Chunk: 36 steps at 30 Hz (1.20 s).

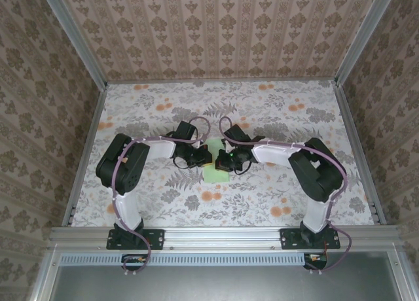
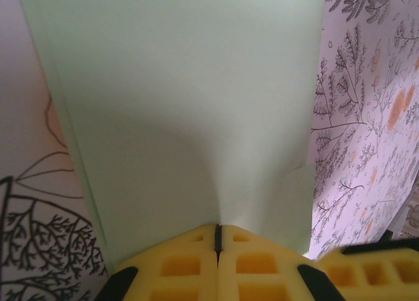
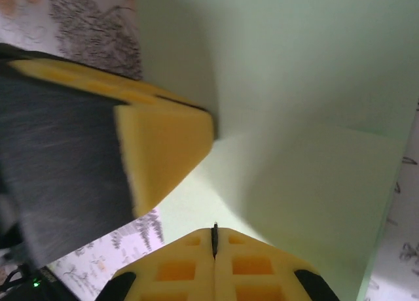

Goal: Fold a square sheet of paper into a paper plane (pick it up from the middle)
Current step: Fold the triangle a second time at the center of the table.

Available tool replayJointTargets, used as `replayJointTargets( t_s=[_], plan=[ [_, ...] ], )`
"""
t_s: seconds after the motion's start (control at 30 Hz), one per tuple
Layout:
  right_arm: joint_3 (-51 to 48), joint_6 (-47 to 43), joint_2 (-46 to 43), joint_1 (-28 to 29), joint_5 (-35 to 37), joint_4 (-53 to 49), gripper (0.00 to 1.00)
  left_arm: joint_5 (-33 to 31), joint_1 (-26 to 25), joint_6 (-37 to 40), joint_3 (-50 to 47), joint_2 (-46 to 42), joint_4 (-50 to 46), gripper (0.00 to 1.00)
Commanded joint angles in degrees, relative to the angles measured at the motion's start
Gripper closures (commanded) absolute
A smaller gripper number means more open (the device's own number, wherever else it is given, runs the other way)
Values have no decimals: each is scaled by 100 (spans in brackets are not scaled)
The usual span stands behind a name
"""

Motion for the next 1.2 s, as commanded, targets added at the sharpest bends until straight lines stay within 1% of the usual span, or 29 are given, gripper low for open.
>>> replayJointTargets(
  t_s=[0.0, 0.27, 0.43, 0.67, 0.83, 0.97, 1.1, 1.17],
  plan=[
    [136, -117, 228, 45, -147, -111, 100, -865, -21, -59, -376, 432, -828, 100],
    [-486, -247, 181, 8, -112, -150, 100, -943, -18, -147, -459, 491, -795, 100],
    [-1058, -409, -69, -25, -178, -230, 100, -1014, 8, -214, -518, 526, -780, 100],
    [-1591, -487, -429, -51, -172, -427, 100, -1015, 44, -274, -573, 561, -735, 100],
    [-1954, -479, -730, -223, -139, -468, 100, -972, 44, -238, -538, 552, -727, 100],
    [-2051, -478, -1032, -316, -204, -469, 100, -878, 44, -193, -498, 533, -675, 100],
    [-1927, -335, -1729, -316, -207, -219, 100, -610, 44, -143, -442, 382, -420, 100],
    [-1768, -346, -1879, -316, -116, -192, 100, -535, 27, -79, -334, 280, -418, 100]
  ],
)
